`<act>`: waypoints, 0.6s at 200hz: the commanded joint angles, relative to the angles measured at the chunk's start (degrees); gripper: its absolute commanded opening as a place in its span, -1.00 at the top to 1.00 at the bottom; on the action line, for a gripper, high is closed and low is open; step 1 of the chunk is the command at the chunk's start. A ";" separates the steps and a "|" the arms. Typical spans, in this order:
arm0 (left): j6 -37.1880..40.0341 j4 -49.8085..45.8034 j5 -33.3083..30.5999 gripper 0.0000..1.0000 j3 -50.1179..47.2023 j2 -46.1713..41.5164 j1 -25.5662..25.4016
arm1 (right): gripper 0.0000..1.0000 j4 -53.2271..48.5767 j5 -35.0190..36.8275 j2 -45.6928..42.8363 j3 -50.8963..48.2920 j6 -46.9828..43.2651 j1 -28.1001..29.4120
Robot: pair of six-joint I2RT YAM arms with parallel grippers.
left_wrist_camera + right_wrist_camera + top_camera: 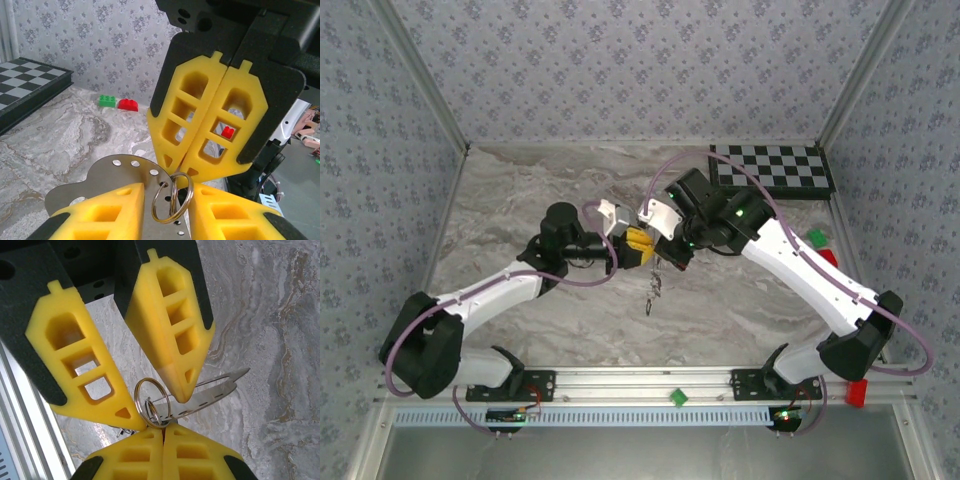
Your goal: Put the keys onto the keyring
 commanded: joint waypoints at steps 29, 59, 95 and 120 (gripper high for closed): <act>1.63 -0.90 2.39 0.54 2.61 1.55 -1.01 | 1.00 0.34 -0.80 -0.35 1.61 -0.85 1.15; 1.52 -1.12 2.86 1.00 3.17 2.16 -1.30 | 1.00 0.92 -1.18 -0.80 1.34 -0.76 1.17; 1.13 -0.28 1.87 1.00 2.85 2.04 -1.25 | 1.00 1.35 -1.60 -1.69 0.30 -0.22 1.17; -0.37 2.59 0.20 1.00 1.85 1.48 -1.28 | 0.91 2.95 -1.21 -3.38 -2.10 0.80 0.93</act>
